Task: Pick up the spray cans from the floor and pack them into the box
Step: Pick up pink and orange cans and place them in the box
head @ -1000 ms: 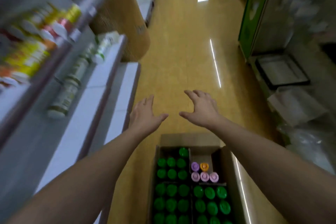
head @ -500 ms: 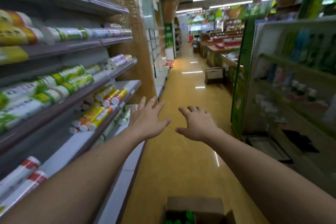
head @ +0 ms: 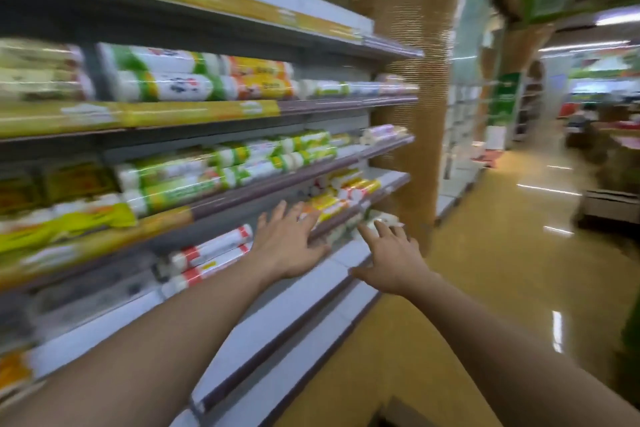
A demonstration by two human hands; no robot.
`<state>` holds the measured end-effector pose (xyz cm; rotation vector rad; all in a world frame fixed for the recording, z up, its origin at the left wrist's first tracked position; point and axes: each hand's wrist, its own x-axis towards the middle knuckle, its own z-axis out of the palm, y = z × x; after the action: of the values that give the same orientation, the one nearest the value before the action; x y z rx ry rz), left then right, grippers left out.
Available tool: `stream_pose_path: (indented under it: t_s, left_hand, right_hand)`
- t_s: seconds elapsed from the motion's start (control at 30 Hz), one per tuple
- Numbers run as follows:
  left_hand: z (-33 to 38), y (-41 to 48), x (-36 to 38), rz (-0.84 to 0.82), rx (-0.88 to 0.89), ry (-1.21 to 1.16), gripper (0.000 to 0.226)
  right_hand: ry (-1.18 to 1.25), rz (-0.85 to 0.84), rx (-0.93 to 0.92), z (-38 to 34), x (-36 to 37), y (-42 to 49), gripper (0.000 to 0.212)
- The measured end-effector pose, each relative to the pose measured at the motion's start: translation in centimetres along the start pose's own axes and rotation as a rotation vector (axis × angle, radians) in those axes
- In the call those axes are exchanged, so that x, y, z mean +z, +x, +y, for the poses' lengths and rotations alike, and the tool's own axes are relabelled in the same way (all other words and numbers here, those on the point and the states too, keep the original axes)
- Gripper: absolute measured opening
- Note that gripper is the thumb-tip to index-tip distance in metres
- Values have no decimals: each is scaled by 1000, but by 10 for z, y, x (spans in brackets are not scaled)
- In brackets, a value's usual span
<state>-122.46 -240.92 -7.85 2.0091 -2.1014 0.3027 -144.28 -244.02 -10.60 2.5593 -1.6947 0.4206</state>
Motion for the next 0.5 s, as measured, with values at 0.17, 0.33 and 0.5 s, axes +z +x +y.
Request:
stream_pose_path:
  t_s: [0.17,0.33,0.5]
  left_hand:
    - [-56,-101,-5,-55,-236,117,84]
    - [-116,-214,-28,-99,-488,144,90]
    - [-176,-357,-49,-144,-740,225,85]
  right_hand:
    - [114,-72,-204,-92,25,-13,93]
    - [230,-181,-394,-199,49,-47,96]
    - [273,-267,-652,-329,62,-103,99]
